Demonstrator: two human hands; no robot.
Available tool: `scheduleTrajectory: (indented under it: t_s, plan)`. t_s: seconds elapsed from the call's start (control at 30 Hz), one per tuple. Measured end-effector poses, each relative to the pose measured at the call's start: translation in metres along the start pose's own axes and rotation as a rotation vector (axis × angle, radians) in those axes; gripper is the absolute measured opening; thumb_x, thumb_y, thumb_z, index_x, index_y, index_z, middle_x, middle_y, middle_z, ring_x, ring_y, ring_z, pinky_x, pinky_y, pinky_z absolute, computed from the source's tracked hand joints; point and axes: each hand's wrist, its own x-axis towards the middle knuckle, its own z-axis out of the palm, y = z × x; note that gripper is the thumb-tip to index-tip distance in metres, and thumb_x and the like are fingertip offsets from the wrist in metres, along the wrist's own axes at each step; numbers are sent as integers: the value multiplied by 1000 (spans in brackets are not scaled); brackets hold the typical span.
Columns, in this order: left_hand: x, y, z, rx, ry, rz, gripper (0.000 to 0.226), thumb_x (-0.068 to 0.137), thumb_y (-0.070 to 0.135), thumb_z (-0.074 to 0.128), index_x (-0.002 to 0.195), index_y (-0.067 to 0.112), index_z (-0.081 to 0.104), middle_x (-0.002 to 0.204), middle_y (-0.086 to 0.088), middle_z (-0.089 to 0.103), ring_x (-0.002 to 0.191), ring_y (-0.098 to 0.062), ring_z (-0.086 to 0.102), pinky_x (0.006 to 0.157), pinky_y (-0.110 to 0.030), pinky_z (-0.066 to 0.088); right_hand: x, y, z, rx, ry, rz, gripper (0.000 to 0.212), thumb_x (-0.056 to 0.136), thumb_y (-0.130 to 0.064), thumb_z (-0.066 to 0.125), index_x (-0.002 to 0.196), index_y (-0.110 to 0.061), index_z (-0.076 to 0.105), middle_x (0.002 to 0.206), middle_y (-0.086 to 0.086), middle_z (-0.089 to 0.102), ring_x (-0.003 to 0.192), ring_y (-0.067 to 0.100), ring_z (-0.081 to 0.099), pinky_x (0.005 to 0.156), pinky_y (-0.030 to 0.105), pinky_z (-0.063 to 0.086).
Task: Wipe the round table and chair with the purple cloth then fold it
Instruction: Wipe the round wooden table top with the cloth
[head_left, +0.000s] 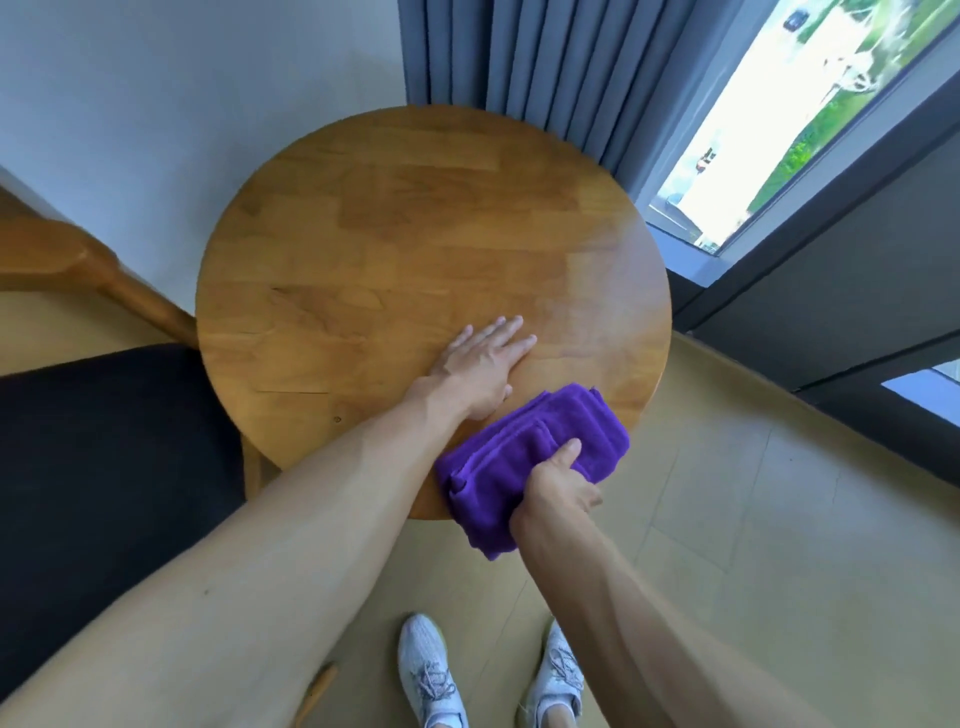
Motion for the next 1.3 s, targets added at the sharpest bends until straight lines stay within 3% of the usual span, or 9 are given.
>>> scheduleTrajectory:
  t_s: [0.23, 0.33, 0.47, 0.57, 0.7, 0.83, 0.97, 1.1, 1.3]
  plan:
    - [-6, 2, -5, 44, -13, 0, 70, 101, 19, 54, 159, 29, 17, 169, 5, -2, 154, -11, 1, 125, -36, 4, -31, 29, 4, 17, -175, 116, 69, 96, -59, 44, 141, -7, 40, 137, 19, 53, 118, 42, 56, 79, 51, 47]
    - [-25, 2, -2, -132, 57, -64, 59, 99, 21, 58, 154, 25, 36, 167, 4, 15, 154, -13, 11, 124, -34, 10, -21, 28, 3, 3, -225, 78, 64, 97, -56, 45, 137, -6, 46, 128, 18, 60, 104, 39, 62, 69, 40, 46]
    - [-79, 24, 18, -318, 431, -368, 35, 91, 21, 67, 125, 16, 64, 137, -3, 55, 130, -26, 47, 106, -39, 37, -1, 22, -11, -71, -293, -28, 50, 94, -45, 57, 121, -3, 56, 109, 13, 62, 75, 28, 59, 75, 38, 49]
    - [-120, 47, 37, -184, 745, -626, 17, 82, 24, 73, 91, 18, 60, 96, -2, 56, 91, -27, 55, 80, -43, 47, 16, 9, -21, -302, -237, -145, 70, 79, -46, 70, 131, -3, 51, 128, 18, 55, 103, 36, 58, 96, 45, 49]
    - [-150, 100, 59, -344, 729, -980, 27, 89, 38, 67, 85, 18, 49, 81, -2, 60, 78, -31, 61, 65, -39, 45, 27, -26, -43, -690, -171, -447, 97, 69, -42, 84, 139, 1, 33, 142, 18, 34, 127, 37, 45, 104, 46, 36]
    - [-145, 145, 74, -807, 659, -1471, 51, 94, 53, 55, 117, 7, 47, 119, -13, 64, 110, -36, 61, 75, -36, 42, 38, -47, -61, -841, -101, -668, 98, 66, -44, 86, 137, 0, 35, 140, 17, 35, 128, 36, 42, 105, 48, 33]
    - [-104, 165, 73, -1271, 864, -1510, 83, 95, 48, 58, 154, 5, 18, 142, -21, 52, 125, -38, 54, 99, -38, 44, 54, -83, -72, -744, -173, -1256, 56, 82, -26, 72, 128, -7, 46, 137, 17, 41, 126, 38, 43, 102, 47, 35]
    - [-61, 152, 66, -1455, 1056, -1623, 95, 95, 42, 61, 157, 8, -2, 144, -27, 43, 121, -44, 53, 97, -44, 46, 74, -124, -34, -978, -425, -1804, 63, 91, -23, 59, 150, -20, 35, 158, 9, 29, 144, 30, 29, 116, 44, 26]
    - [-39, 138, 80, -1302, 1196, -1700, 91, 98, 37, 56, 158, 13, -7, 153, -26, 24, 126, -45, 47, 102, -47, 47, 100, -150, 20, -1281, -457, -2065, 57, 100, -49, 17, 155, -37, 20, 165, -3, 16, 153, 17, 8, 123, 47, 9]
